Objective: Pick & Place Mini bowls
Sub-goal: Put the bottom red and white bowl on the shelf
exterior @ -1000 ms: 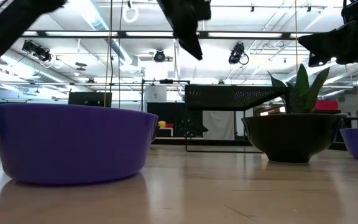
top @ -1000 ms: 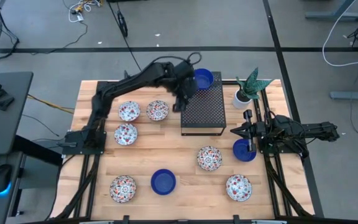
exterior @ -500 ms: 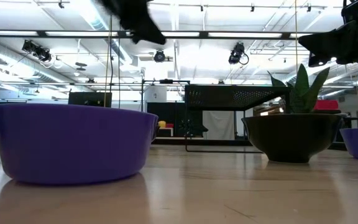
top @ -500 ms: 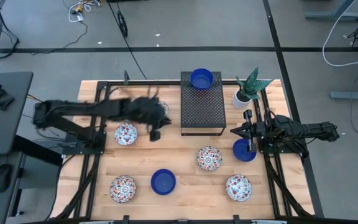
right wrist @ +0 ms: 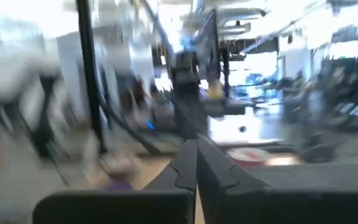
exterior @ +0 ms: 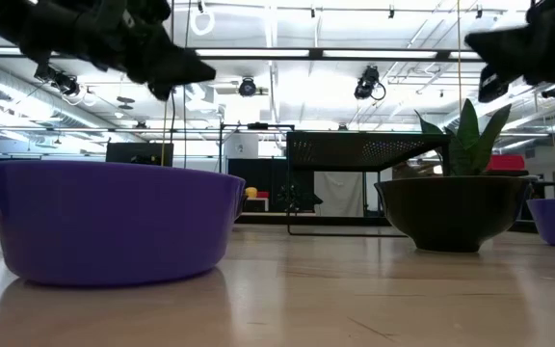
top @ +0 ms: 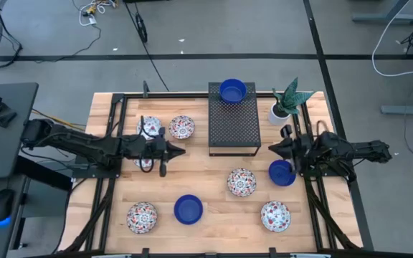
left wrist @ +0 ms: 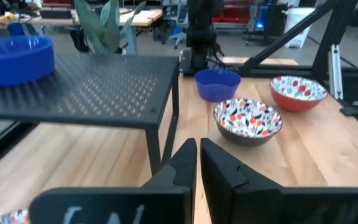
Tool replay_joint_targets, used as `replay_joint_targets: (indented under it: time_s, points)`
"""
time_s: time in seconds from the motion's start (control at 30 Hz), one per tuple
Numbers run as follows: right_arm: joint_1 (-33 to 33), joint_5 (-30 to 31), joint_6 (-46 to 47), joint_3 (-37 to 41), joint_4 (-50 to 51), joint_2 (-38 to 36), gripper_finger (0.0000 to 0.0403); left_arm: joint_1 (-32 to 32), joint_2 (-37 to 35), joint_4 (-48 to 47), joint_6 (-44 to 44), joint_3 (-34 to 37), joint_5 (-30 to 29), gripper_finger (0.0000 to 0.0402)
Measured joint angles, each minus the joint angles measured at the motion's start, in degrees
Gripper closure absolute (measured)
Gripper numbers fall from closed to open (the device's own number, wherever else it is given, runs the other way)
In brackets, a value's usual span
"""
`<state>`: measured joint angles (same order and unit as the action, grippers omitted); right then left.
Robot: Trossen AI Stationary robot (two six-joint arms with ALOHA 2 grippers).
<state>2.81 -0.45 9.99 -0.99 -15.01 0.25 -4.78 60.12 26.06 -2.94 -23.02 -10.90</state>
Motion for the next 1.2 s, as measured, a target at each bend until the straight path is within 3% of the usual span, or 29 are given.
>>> replay_joint_targets:
  time_s: [0.13, 0.27, 0.33, 0.47, 0.63, 0.73, 0.8, 0.93, 1.03, 1.2]
  points:
    - [0.20, 4.94, 9.90, 0.00, -9.19, 1.03, 0.0394, -0.18, 0.14, -0.03, -1.97, 0.23, 1.11, 0.0378]
    - [2.82, 2.75, 13.04, -0.02, -19.81, 7.15, 0.0394, -2.04, 0.15, -0.15, -0.85, 0.23, -0.09, 0.0377]
    - [5.53, 4.08, 13.51, -0.02, -24.75, 12.53, 0.0394, -3.17, 0.15, -0.15, -0.57, 0.23, -1.62, 0.0378]
    - [13.48, 13.73, 13.53, -1.54, -31.06, 27.89, 0.0394, -5.30, 0.15, -0.34, -0.44, 0.23, -3.01, 0.0380]
    - [23.77, 22.69, 9.72, -13.58, -28.57, 46.99, 0.0394, -7.79, 0.20, -0.63, -0.44, 0.23, -3.03, 0.0381]
    - [28.84, 22.74, 5.80, -23.83, -19.46, 55.02, 0.0394, -8.80, 0.20, -0.88, -0.45, 0.23, -3.23, 0.0383]
    - [31.64, 22.98, 7.58, -31.87, -7.62, 58.53, 0.0394, -9.44, 0.22, -1.11, -0.72, 0.23, -4.00, 0.0383]
    - [36.51, 25.22, 22.50, -48.39, 25.79, 65.91, 0.0394, -10.61, 0.22, -1.09, -0.90, 0.23, -5.00, 0.0383]
    - [39.17, 23.70, 35.73, -59.04, 46.55, 71.92, 0.0394, -10.93, 0.24, -1.05, -0.92, 0.23, -5.22, 0.0383]
    - [42.76, 12.71, 50.05, -69.10, 64.94, 80.67, 0.0375, -10.91, 0.24, -1.03, -1.14, 0.23, -5.67, 0.0383]
